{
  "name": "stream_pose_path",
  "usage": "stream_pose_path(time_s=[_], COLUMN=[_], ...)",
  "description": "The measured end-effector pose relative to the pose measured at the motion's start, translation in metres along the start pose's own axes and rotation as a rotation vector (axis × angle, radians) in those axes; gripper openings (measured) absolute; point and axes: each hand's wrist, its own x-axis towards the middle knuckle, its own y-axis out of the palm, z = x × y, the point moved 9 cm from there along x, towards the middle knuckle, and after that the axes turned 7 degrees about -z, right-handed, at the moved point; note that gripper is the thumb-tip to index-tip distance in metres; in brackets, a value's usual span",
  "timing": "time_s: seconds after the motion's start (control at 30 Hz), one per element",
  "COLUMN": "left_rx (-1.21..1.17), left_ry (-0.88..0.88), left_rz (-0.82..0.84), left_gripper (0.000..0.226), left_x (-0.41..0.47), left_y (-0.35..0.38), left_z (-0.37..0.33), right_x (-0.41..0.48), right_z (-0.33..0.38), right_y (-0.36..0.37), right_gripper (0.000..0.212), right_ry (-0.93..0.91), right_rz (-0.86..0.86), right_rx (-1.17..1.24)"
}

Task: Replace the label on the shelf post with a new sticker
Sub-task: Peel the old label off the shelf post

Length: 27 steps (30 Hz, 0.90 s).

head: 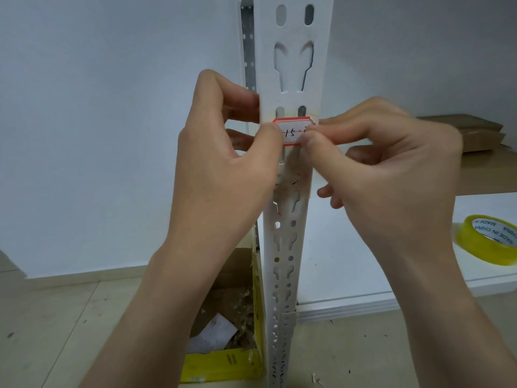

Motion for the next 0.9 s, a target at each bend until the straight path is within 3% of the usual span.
stream_pose_path(time_s=[0.13,0.37,0.47,0.6,0.8,0.9], left_rx=[-0.005,0.013,0.004,0.011,0.028,0.031], left_ry=[-0.002,0.003,-0.001,-0.002,-0.002,-0.008], left_rz=[0.002,-0.004,-0.01,-0.008,-0.013,-0.012], left_gripper=[0.02,0.021,0.021,0.019,0.019,0.019], left_x=[-0.0007,-0.0006,-0.0008,-0.001,-0.0008,-0.0008], left_y=[0.0001,0.0001,-0.0006,-0.0007,-0.0009,-0.0007], left_z=[0.0002,0.002,0.002,0.0028,0.0041,0.004], right_x=[0.0,0.002,0.0016,0.0022,0.0019,0.0016], right_z=[-0.0016,-0.0018,-0.0018,0.0013,-0.0024,0.0004], right_y=[-0.0062,-0.0016,-0.0073,-0.0014,-0.0072,-0.0015], right_gripper=[0.011,0.01,0.011,0.006,0.006,0.005], right_ry=[0.067,0.046,0.068,-0.019,0.097,0.045], right_rz=[-0.051,0.025,-0.033,0.001,-0.016,0.013], right_rx=[0.033,0.023,0.02,-0.04,0.022,-0.012])
